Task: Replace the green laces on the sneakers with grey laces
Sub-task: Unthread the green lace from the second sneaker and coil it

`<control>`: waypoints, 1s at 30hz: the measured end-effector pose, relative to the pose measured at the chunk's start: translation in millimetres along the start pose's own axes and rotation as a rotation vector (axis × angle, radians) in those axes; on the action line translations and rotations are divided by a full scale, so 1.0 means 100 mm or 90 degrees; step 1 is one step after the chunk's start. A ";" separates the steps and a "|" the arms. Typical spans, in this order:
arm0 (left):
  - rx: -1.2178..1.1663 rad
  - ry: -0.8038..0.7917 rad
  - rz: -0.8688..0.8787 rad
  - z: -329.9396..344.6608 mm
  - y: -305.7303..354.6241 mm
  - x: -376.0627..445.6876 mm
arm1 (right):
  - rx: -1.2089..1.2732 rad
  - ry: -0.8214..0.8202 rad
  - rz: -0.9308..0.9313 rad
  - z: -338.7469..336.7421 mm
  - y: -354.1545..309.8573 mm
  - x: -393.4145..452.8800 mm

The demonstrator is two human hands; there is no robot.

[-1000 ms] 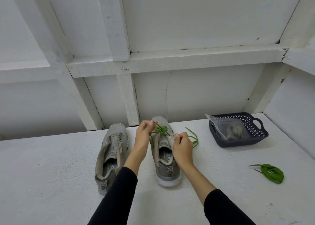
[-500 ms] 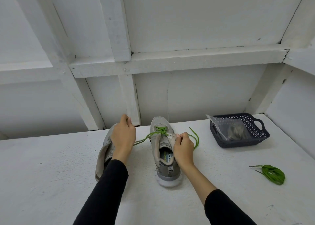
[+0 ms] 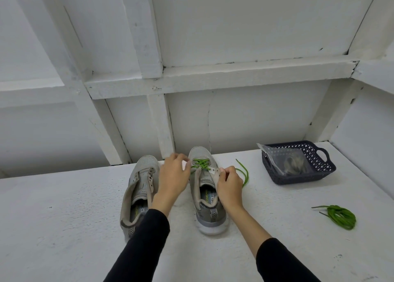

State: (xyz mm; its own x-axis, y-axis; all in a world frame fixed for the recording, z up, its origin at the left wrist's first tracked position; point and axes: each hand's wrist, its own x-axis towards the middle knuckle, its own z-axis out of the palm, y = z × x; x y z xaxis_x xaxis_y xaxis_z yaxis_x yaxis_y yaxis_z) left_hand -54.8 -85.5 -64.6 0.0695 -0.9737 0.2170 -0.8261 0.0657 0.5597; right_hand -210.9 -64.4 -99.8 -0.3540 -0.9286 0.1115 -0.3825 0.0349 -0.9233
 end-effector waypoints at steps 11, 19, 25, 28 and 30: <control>-0.016 -0.074 -0.116 0.18 0.20 -0.04 | -0.236 -0.148 -0.076 0.02 -0.13 0.25; -0.084 0.007 -0.195 0.27 0.13 -0.05 | -0.320 -0.128 -0.026 -0.01 -0.15 0.36; -0.228 0.039 -0.275 0.26 0.02 -0.09 | -0.260 -0.085 0.041 -0.02 -0.09 0.38; -0.254 0.030 -0.284 0.24 0.02 -0.07 | -0.237 -0.098 0.026 -0.03 -0.10 0.38; -0.269 0.016 -0.279 0.20 0.03 -0.04 | -0.222 -0.119 0.008 -0.05 -0.11 0.40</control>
State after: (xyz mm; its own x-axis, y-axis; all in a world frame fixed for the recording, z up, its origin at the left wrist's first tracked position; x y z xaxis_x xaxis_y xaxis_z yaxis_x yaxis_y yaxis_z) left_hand -69.2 -86.0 -80.0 0.3698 -0.9248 -0.0899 -0.4243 -0.2541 0.8691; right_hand -225.4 -100.4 -83.4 -0.2123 -0.9772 0.0022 -0.6571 0.1410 -0.7405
